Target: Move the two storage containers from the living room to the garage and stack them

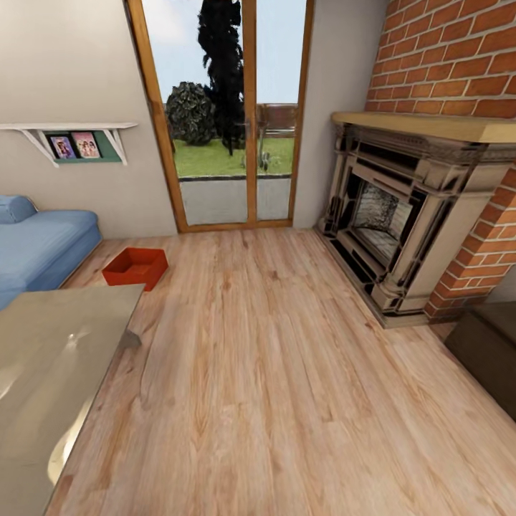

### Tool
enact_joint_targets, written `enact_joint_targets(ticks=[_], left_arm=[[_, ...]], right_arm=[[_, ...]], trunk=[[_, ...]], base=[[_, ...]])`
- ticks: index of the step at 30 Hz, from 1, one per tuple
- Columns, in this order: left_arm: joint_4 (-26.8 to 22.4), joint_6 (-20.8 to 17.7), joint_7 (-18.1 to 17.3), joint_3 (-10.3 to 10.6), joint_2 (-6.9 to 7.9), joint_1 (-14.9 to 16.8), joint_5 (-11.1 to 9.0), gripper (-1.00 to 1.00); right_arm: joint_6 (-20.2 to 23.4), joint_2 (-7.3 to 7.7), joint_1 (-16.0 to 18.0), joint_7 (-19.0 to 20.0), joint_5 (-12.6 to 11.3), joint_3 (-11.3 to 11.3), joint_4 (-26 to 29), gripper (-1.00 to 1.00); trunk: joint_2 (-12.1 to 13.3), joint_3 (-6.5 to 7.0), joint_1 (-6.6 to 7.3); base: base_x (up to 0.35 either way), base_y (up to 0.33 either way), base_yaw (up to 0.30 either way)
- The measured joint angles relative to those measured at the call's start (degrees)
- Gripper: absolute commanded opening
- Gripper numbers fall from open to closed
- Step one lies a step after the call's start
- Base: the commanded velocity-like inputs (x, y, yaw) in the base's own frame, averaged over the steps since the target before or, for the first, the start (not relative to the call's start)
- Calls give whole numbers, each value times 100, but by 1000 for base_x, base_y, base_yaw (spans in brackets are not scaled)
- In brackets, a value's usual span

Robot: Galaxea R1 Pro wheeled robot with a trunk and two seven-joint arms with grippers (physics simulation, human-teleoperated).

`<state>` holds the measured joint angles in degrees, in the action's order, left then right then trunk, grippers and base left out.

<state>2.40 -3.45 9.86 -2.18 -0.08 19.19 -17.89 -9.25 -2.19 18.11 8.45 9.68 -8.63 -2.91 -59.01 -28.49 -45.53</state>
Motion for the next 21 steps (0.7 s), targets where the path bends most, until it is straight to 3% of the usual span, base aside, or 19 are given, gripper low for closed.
enact_joint_targets(ticks=[21], left_arm=[[0, 0, 0, 0, 0, 0, 0, 100]], right_arm=[[-3, -9, -1, 0, 1, -7, 0, 100]], trunk=[[0, -27, 0]], base=[[338, 0, 13]])
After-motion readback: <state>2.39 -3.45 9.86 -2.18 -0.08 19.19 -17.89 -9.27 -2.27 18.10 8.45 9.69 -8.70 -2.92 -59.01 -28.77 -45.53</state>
